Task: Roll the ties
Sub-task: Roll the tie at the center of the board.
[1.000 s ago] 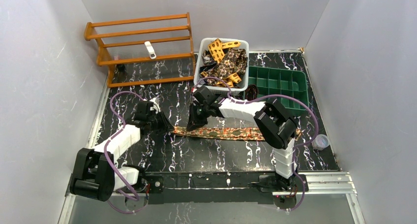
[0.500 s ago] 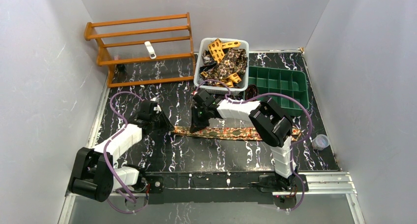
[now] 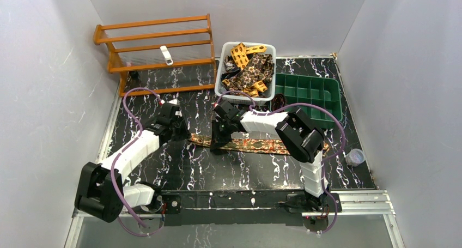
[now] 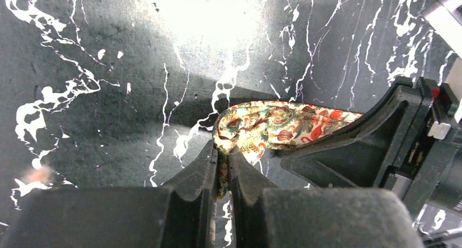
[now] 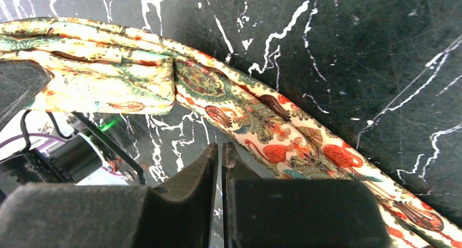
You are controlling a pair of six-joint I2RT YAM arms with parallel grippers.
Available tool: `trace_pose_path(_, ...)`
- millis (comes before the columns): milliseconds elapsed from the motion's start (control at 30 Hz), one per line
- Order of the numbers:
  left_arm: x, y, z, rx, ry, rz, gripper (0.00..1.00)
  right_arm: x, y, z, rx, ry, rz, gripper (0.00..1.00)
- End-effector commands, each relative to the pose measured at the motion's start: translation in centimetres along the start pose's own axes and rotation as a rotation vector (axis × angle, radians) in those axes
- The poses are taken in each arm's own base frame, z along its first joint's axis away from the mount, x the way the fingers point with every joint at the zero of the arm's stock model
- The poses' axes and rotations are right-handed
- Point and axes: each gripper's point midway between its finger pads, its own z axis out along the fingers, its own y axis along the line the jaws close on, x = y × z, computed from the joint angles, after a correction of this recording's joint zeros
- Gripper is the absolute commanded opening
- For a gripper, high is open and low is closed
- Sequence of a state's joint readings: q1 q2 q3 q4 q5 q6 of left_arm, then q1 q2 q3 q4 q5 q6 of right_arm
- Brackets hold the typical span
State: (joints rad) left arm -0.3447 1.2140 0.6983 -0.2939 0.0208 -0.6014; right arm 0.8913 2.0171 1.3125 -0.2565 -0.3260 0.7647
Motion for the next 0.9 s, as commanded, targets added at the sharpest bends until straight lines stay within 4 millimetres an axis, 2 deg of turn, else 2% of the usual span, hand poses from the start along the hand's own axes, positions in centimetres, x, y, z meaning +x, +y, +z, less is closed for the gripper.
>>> trace_pose_path(0, -0.3, 1.3, -0.6, -0.134, -0.015, 0.089, 0.02, -0.6, 2.2, -1.0, -0.091, -0.018, -0.011, 0.16)
trace_pose_path(100, -0.7, 1.2, -0.6, -0.158, -0.038, 0.075, 0.01, -1.5, 3.6, -2.8, -0.118, -0.080, -0.043, 0.17)
trace_pose_path(200, -1.2, 0.9, -0.6, -0.165, -0.057, 0.032, 0.01, -2.8, 3.5, -4.6, -0.085, -0.165, -0.066, 0.18)
trace_pose_path(300, -1.8, 0.5, -0.6, -0.167, -0.075, 0.010, 0.01, -3.7, 1.4, -5.1, 0.013, -0.224, -0.060, 0.19)
trace_pose_path(433, -2.1, 0.1, -0.5, -0.161, -0.084, -0.004, 0.01, -3.7, -2.1, -4.2, 0.125, -0.212, -0.052, 0.19)
trace_pose_path(500, -2.0, 0.0, -0.4, -0.161, -0.076, 0.000, 0.01, -3.2, -3.0, -3.2, 0.138, -0.179, -0.058, 0.19)
trace_pose_path(667, -2.2, -0.2, -0.5, -0.163, -0.087, 0.003, 0.01, -1.7, -4.2, -1.3, 0.153, -0.073, -0.049, 0.17)
trace_pose_path(867, -3.1, -0.4, -0.7, -0.186, -0.125, 0.041, 0.01, 0.4, -4.4, -1.3, 0.114, -0.030, -0.019, 0.18)
